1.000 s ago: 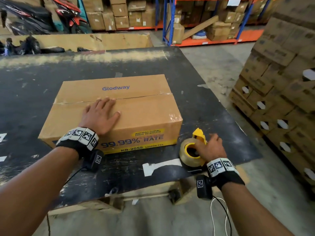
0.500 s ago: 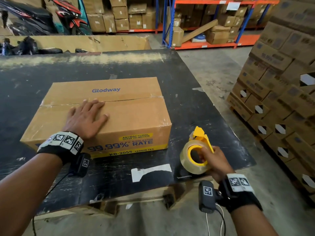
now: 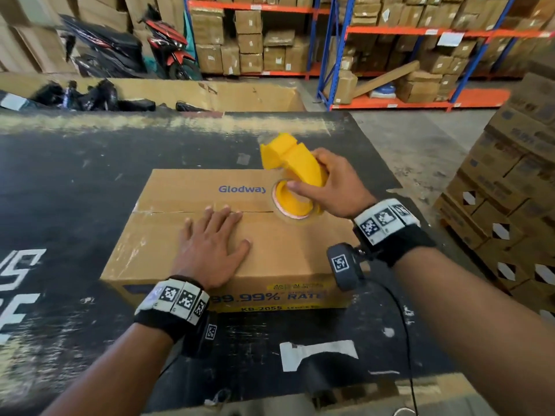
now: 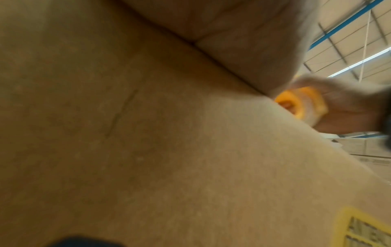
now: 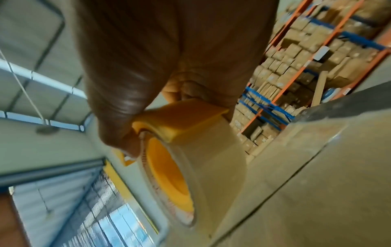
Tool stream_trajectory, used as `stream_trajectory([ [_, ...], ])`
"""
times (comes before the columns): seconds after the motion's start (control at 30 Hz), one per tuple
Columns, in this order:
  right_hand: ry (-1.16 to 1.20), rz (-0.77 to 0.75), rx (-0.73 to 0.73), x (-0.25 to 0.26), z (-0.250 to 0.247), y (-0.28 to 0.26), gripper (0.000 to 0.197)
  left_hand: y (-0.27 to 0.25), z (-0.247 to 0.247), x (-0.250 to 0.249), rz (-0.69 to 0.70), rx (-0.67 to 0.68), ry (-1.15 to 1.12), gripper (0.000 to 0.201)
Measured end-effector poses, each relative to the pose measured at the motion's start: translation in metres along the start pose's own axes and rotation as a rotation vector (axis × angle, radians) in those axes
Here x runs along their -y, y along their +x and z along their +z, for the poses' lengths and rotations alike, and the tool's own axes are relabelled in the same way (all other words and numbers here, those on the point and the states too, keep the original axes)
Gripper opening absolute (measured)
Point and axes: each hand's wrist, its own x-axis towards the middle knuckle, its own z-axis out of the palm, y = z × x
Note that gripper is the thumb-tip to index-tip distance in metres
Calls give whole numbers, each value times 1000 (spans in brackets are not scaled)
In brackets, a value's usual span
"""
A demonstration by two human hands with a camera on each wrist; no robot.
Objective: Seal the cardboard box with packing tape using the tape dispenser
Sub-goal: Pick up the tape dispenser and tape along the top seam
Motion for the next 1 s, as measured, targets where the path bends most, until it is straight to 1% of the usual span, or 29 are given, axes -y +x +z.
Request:
stream_trajectory([
  [0.03,-38,-7,61,1,10,13,61,0,-1,0,8,-6,-4,72],
  [0.1,-113,-28,171,-1,25,31,49,-2,-3,2,45,1,-29,72],
  [0.17,-172,-38,239,-5,30,40,39,-3,-9,13,80,52,-64,74],
  [0.2,-186,-38,257,-7,30,43,37,-4,-14,23,76,71,-78,75],
  [0.23,-187,-37,277,-9,29,45,38,-5,-18,37,51,72,-84,77],
  [0.3,-171,-41,305,-9,29,49,46,-8,-29,65,-5,50,-68,78],
  [0.37,-155,-63,324,-4,34,53,54,-11,-40,84,-6,59,-47,79],
  [0.43,-136,-100,354,9,48,60,53,-10,-50,93,10,109,-102,78],
  [0.5,-118,-140,400,26,70,70,51,-3,-63,99,-40,136,-292,70],
  [0.53,-113,-162,426,34,82,76,49,3,-70,103,-92,123,-453,60],
  [0.6,-116,-200,476,47,101,87,44,16,-83,114,-233,42,-849,40],
  [0.67,-122,-217,503,56,112,95,42,26,-97,121,-373,-15,-1212,33],
  [0.73,-133,-221,517,60,116,99,43,33,-109,123,-458,-27,-1456,32],
  [0.8,-138,-220,526,60,119,101,44,38,-116,124,-480,-30,-1554,29],
  [0.87,-136,-220,532,60,119,100,44,43,-114,130,-470,-34,-1562,25],
  [0.9,-134,-217,534,60,119,100,44,44,-113,133,-464,-36,-1553,26],
  [1.0,-132,-201,546,61,118,101,48,48,-110,140,-435,-27,-1521,40],
])
